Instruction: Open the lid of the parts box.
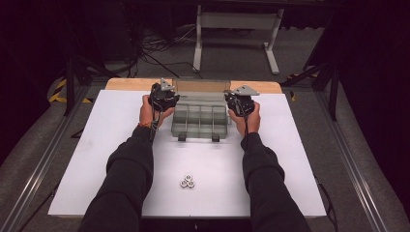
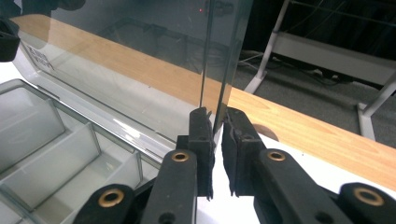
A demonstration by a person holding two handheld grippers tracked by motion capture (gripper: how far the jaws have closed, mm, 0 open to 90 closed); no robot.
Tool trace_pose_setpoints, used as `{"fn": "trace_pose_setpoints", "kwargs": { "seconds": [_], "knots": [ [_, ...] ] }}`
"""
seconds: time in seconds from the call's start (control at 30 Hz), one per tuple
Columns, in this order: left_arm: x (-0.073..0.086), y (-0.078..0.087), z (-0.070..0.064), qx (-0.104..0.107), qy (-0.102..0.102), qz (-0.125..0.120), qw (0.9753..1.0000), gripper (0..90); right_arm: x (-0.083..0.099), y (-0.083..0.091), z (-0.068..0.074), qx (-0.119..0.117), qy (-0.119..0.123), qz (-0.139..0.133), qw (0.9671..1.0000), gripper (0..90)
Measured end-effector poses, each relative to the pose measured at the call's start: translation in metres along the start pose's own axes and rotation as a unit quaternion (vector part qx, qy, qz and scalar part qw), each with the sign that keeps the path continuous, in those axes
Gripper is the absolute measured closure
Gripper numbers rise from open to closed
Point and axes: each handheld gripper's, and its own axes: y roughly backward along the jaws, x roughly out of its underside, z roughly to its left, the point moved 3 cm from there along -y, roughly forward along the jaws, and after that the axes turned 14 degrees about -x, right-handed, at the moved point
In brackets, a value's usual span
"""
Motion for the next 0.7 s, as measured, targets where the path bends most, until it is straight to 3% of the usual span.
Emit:
{"fn": "trace_pose_setpoints", "kwargs": {
  "seconds": [0.27, 0.43, 0.6, 0.7],
  "knots": [
    [-0.001, -0.007, -0.001, -0.012, -0.013, 0.019, 0.9997, 68.6, 0.002, -0.005, -0.003, -0.002, -0.009, 0.011, 0.9999, 83.5],
    [0.000, -0.010, -0.004, -0.010, -0.009, 0.025, 0.9996, 68.0, 0.006, -0.009, -0.004, -0.002, -0.015, 0.015, 0.9998, 82.9],
    [0.005, -0.016, -0.006, -0.015, -0.010, 0.044, 0.9989, 67.6, 0.012, -0.014, -0.004, -0.002, -0.020, 0.033, 0.9993, 82.1],
    [0.005, -0.017, -0.007, -0.019, -0.001, 0.044, 0.9989, 67.1, 0.014, -0.016, -0.003, 0.002, -0.016, 0.044, 0.9989, 81.6]
  ]
}}
